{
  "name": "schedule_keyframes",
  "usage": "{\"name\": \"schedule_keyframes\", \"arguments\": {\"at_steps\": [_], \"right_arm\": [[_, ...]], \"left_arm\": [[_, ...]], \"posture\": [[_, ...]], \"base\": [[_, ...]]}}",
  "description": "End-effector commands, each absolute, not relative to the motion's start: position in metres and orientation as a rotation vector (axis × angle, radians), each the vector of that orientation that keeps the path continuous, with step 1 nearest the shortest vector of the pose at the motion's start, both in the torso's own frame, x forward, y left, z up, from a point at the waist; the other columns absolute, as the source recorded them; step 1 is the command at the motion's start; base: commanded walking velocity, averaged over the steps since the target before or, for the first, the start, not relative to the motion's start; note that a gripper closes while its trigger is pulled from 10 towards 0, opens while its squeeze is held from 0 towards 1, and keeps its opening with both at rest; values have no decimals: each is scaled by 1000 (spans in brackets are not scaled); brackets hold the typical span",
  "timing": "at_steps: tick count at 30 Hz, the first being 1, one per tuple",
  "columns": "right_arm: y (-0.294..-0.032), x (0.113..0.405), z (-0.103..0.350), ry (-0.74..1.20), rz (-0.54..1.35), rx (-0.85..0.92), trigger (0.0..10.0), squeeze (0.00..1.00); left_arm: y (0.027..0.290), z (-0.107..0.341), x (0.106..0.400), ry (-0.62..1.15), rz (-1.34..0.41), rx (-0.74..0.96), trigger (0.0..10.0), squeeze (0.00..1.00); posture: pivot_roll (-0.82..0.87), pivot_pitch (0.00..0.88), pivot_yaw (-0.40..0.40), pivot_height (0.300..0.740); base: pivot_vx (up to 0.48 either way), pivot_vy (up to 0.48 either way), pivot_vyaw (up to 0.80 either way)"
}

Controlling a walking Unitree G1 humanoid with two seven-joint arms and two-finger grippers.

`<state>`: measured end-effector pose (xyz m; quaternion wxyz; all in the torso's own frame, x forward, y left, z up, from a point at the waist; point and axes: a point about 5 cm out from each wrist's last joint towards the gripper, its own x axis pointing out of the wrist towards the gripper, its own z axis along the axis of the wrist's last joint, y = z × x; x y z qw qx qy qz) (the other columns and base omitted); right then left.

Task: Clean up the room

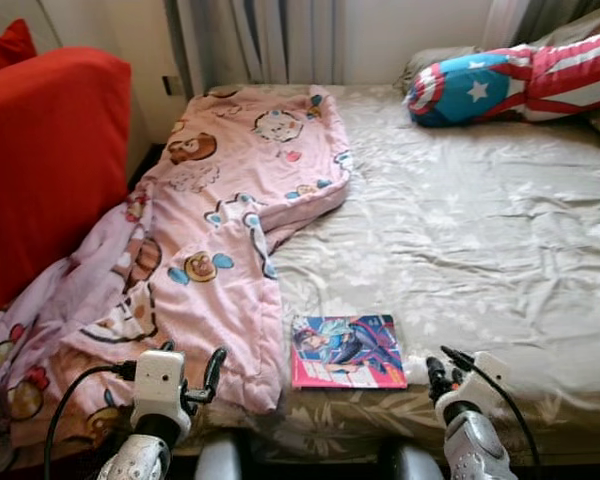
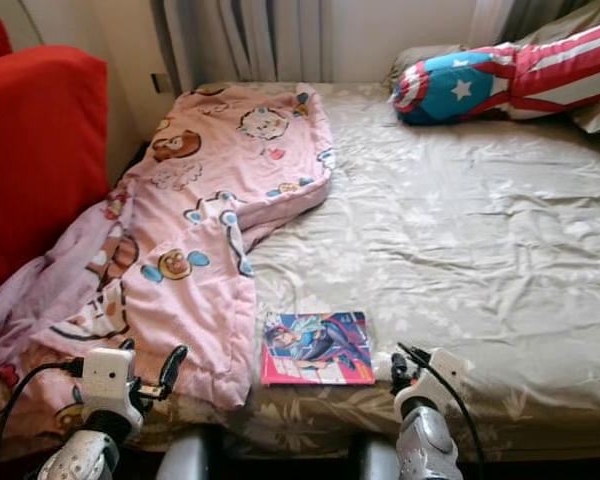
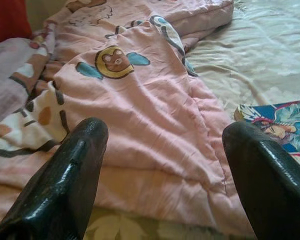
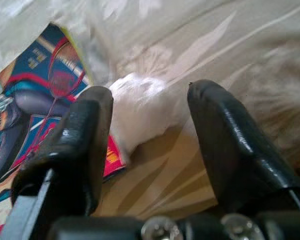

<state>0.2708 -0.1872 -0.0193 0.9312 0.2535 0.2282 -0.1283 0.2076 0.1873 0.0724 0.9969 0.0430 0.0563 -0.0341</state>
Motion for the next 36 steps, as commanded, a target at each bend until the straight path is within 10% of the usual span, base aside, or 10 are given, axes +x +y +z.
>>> {"name": "schedule_keyframes", "arguments": {"at_steps": [1, 11, 13, 14, 16, 17, 36], "right_arm": [[-183, 276, -16, 458, -248, 550, 10000, 1000], [-188, 294, -1, 401, -275, 580, 10000, 1000], [-193, 298, 3, 388, -296, 599, 10000, 812], [-193, 299, 4, 387, -299, 602, 10000, 169], [-193, 299, 4, 394, -298, 605, 10000, 169], [-193, 299, 3, 405, -294, 611, 10000, 0], [-181, 304, 2, 510, -196, 617, 10000, 0]], "left_arm": [[189, 76, 206, 114, -77, 105, 10000, 0], [193, 77, 197, 138, -68, 114, 10000, 0], [193, 77, 192, 155, -67, 116, 10000, 0], [194, 77, 192, 157, -67, 117, 10000, 0], [194, 77, 191, 160, -68, 118, 10000, 0], [193, 77, 191, 161, -70, 120, 10000, 0], [191, 79, 187, 179, -82, 140, 10000, 0]], "posture": [[153, 131, 17, 587], [166, 162, 17, 587], [169, 171, 18, 587], [169, 171, 18, 587], [169, 171, 18, 587], [171, 177, 19, 587], [187, 188, 18, 587]], "base": [[0, 0, 0], [0, 0, 0], [0, 0, 0], [0, 0, 0], [0, 0, 0], [0, 0, 0], [0, 0, 0]]}}
